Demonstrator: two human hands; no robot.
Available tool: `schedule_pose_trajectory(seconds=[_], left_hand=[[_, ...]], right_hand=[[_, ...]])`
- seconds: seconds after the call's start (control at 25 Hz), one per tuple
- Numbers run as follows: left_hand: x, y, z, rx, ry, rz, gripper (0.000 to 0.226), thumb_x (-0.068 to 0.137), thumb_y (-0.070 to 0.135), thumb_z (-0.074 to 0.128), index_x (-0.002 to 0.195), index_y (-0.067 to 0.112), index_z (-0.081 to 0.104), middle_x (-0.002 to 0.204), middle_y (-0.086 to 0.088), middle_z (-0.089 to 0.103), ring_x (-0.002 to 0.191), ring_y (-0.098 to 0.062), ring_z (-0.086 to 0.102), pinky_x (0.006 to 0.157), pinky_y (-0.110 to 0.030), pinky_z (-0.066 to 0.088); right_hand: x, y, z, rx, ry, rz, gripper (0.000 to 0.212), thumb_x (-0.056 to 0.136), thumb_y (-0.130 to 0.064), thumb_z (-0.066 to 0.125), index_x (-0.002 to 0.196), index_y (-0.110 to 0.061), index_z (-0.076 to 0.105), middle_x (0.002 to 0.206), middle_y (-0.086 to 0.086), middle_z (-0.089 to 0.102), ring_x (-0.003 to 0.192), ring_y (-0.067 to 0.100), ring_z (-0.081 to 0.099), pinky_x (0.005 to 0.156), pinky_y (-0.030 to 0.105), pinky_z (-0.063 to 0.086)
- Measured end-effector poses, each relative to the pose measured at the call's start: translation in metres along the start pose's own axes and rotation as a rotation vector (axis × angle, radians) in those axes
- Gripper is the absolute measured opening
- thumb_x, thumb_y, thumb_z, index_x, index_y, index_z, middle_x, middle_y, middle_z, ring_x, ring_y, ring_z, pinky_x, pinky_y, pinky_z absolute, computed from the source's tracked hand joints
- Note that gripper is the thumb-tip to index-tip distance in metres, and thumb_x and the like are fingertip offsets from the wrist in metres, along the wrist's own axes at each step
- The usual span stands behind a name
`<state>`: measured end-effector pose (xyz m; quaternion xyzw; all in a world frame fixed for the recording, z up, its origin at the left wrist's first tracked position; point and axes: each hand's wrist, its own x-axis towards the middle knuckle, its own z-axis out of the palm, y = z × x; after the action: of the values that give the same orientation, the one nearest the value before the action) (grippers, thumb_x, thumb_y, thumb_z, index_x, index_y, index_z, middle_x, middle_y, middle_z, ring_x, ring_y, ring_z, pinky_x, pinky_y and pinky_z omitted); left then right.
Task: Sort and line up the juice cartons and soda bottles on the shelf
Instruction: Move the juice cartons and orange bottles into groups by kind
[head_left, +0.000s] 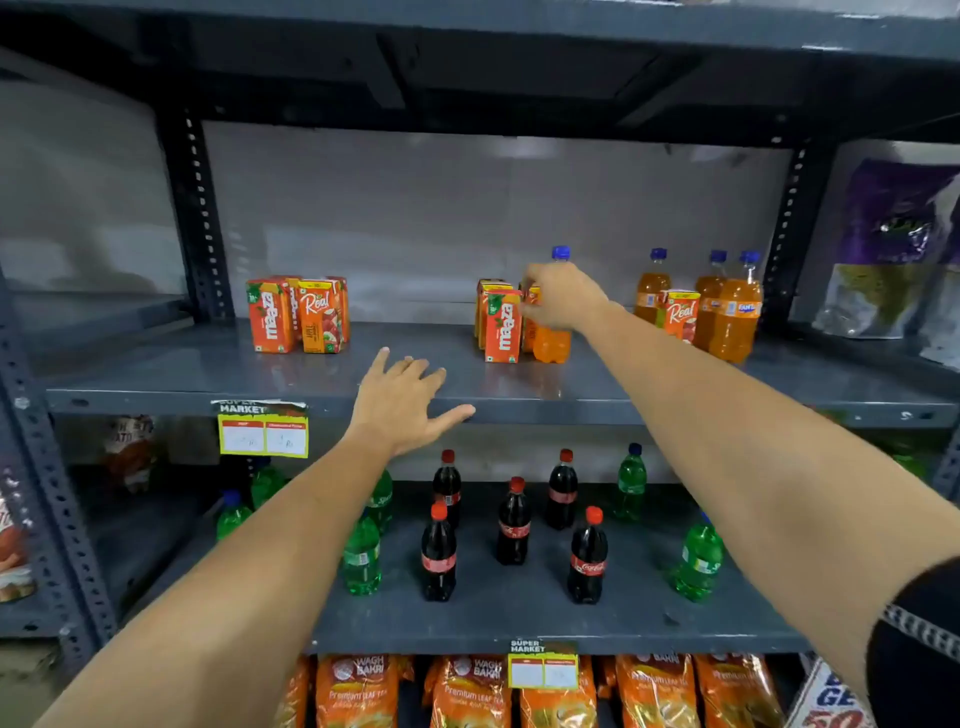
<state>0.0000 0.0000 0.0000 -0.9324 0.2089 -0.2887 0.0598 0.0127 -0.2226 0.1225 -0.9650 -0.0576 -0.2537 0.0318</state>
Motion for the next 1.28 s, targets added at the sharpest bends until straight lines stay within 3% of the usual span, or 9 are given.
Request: schedule_pose_trajectory(seconds=[0.24,0.36,0.52,0.64,0.72,0.8,0.92,1.08,1.28], left_hand=[[0.007,-0.012,0.008,-0.046,0.084,0.036,0.100,0.068,0.088,0.011,0.132,0.024,0.056,0.121,0.001,0.067,0.106,-0.022,0.064,0.084,-0.037,0.047],[0.007,-0.029,0.006,-0.055,0.055,0.000,0.105,0.063,0.092,0.012,0.130,0.024,0.056,0.115,0.004,0.068,0.098,-0.022,0.065,0.072,-0.033,0.044],[-0.003,-0.065,0.003,0.004,0.023,0.004,0.106,0.063,0.093,0.012,0.129,0.023,0.057,0.115,0.002,0.068,0.098,-0.023,0.064,0.072,-0.035,0.041],[-0.012,-0.099,0.001,0.049,0.048,-0.012,0.106,0.060,0.094,0.008,0.113,0.022,0.065,0.098,0.002,0.070,0.087,-0.021,0.064,0.065,-0.032,0.033],[-0.018,-0.121,0.002,0.041,0.053,-0.028,0.108,0.058,0.095,0.002,0.105,0.023,0.067,0.091,0.003,0.070,0.082,-0.020,0.062,0.064,-0.031,0.032],[-0.022,-0.135,0.003,-0.009,0.050,-0.031,0.109,0.057,0.095,0.000,0.106,0.024,0.067,0.095,0.005,0.070,0.086,-0.019,0.062,0.067,-0.032,0.038],[-0.025,-0.156,0.000,-0.081,-0.052,0.066,0.113,0.055,0.096,0.005,0.129,0.026,0.056,0.131,0.007,0.060,0.116,-0.019,0.056,0.097,-0.038,0.036],[-0.024,-0.186,-0.004,-0.081,-0.299,0.107,0.117,0.052,0.096,0.016,0.149,0.032,0.026,0.158,0.004,0.028,0.143,-0.017,0.028,0.118,-0.045,0.015],[-0.026,-0.196,-0.006,-0.245,-0.384,0.067,0.099,0.068,0.085,0.040,0.151,0.035,0.018,0.161,0.005,0.018,0.146,-0.017,0.019,0.115,-0.041,0.022]], right_hand=[[0.035,-0.024,0.017,-0.088,-0.195,0.012,0.052,0.090,-0.039,0.051,0.138,-0.022,0.041,0.134,0.018,0.054,0.122,0.038,0.048,0.098,0.043,0.041],[0.048,-0.028,0.021,-0.078,-0.177,0.042,0.047,0.089,-0.037,0.054,0.131,-0.018,0.046,0.130,0.018,0.057,0.118,0.037,0.052,0.093,0.041,0.046],[0.058,-0.044,0.013,0.044,-0.226,0.173,0.035,0.082,-0.027,0.065,0.112,-0.016,0.053,0.108,0.010,0.059,0.090,0.033,0.066,0.062,0.033,0.055],[0.070,-0.066,0.011,0.053,-0.255,0.225,0.022,0.079,-0.018,0.065,0.097,-0.007,0.059,0.096,0.014,0.069,0.068,0.031,0.072,0.070,0.040,0.060],[0.078,-0.079,0.008,0.134,-0.345,0.286,0.032,0.078,-0.007,0.071,0.104,0.002,0.055,0.100,0.022,0.065,0.080,0.039,0.072,0.077,0.047,0.059],[0.085,-0.091,0.004,0.196,-0.376,0.279,0.040,0.078,-0.004,0.073,0.110,0.007,0.051,0.105,0.025,0.060,0.082,0.040,0.069,0.068,0.043,0.061],[0.098,-0.118,0.012,0.383,-0.341,0.181,0.037,0.081,-0.004,0.071,0.114,0.008,0.058,0.112,0.026,0.065,0.065,0.028,0.065,0.052,0.029,0.057],[0.109,-0.161,0.037,0.484,-0.320,0.096,0.040,0.084,-0.007,0.068,0.120,0.003,0.055,0.121,0.027,0.059,0.088,0.032,0.066,0.071,0.037,0.061],[0.121,-0.176,0.046,0.382,-0.346,0.067,0.043,0.085,-0.013,0.067,0.125,-0.004,0.052,0.124,0.021,0.058,0.105,0.032,0.063,0.080,0.037,0.057]])
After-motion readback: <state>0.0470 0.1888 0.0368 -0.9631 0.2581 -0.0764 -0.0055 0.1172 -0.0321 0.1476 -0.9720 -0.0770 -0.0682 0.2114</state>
